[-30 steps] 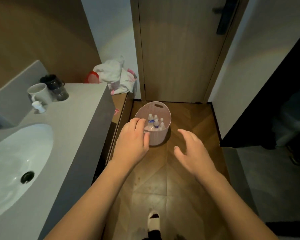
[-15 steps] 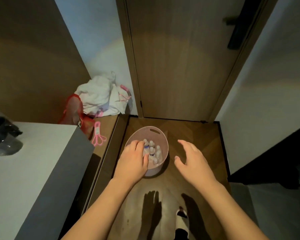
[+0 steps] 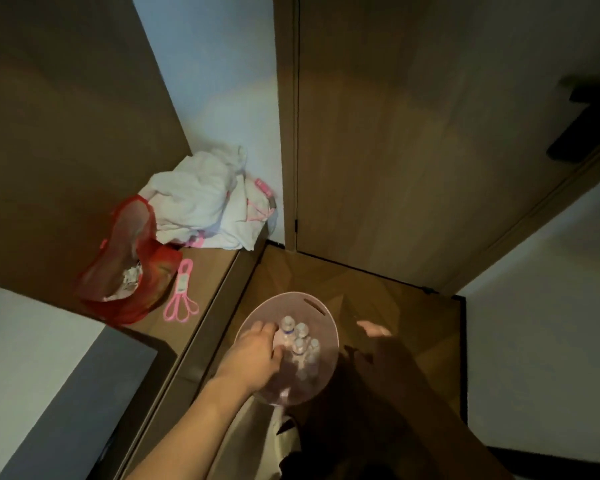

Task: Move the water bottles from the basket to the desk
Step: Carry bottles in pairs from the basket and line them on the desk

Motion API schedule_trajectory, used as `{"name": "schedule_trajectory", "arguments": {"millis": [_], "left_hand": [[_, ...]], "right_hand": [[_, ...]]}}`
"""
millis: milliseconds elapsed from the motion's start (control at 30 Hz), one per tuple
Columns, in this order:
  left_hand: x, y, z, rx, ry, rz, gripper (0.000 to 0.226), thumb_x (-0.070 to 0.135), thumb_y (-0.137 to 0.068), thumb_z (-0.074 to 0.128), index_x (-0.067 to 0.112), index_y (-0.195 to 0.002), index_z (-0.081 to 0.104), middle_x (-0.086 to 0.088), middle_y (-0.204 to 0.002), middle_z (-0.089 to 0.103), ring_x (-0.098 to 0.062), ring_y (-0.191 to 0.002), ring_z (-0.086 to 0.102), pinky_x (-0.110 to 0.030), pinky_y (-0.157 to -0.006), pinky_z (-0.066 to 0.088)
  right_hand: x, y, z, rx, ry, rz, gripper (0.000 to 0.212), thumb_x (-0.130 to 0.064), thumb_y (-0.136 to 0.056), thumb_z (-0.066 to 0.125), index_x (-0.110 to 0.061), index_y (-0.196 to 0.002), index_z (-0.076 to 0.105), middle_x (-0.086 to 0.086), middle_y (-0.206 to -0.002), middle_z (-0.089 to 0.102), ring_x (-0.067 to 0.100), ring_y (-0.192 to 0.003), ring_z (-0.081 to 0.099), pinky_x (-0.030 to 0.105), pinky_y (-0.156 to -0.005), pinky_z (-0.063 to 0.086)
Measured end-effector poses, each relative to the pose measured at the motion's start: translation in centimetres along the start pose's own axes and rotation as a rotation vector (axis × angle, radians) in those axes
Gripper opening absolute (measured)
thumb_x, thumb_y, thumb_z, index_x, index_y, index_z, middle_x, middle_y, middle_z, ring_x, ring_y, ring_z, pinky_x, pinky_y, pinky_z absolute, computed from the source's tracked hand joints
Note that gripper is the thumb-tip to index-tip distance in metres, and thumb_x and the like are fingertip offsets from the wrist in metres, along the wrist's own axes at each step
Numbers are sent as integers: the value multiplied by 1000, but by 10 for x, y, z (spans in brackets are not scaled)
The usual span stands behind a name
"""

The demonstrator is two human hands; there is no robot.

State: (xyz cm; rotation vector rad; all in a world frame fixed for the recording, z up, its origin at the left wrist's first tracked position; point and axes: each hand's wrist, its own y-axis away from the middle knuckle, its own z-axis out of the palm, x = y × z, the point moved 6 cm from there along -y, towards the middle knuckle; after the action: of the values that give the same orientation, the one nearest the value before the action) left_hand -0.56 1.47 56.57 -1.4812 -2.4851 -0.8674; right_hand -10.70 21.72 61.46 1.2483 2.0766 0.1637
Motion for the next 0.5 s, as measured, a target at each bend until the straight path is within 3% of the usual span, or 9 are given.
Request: {"name": "schedule_trajectory", "arguments": {"millis": [200,300,500], "left_hand": [[6,-50,-20,41,94,-65,43,34,-97,49,17,-136,47,-6,-134,52,-25,-120,53,-32,-99,42],[-9,-71,-16,-44,168,-156,46,33,-95,52,17,-138,48,-9,-135,52,-26,-124,53,-29,-102,40],[-61,-112,11,-84,342,-448,23,36,-93,52,24,-111,60,-5,-101,69,-25,-95,65,-31,-81,52]], "right_hand": [[-14,-74,-16,-101,88,-69,45,-29,-102,50,-18,-145,43,1,-146,48,17,-134,45,24,-107,33],[-14,-119,-4,-200,128,-154,42,-30,-101,51,-19,-141,46,-1,-138,53,14,-127,50,18,-95,35],[25,-228,55,-376,270,-267,53,-30,-93,57,-22,-143,43,1,-138,53,19,-126,51,33,-104,44]]}}
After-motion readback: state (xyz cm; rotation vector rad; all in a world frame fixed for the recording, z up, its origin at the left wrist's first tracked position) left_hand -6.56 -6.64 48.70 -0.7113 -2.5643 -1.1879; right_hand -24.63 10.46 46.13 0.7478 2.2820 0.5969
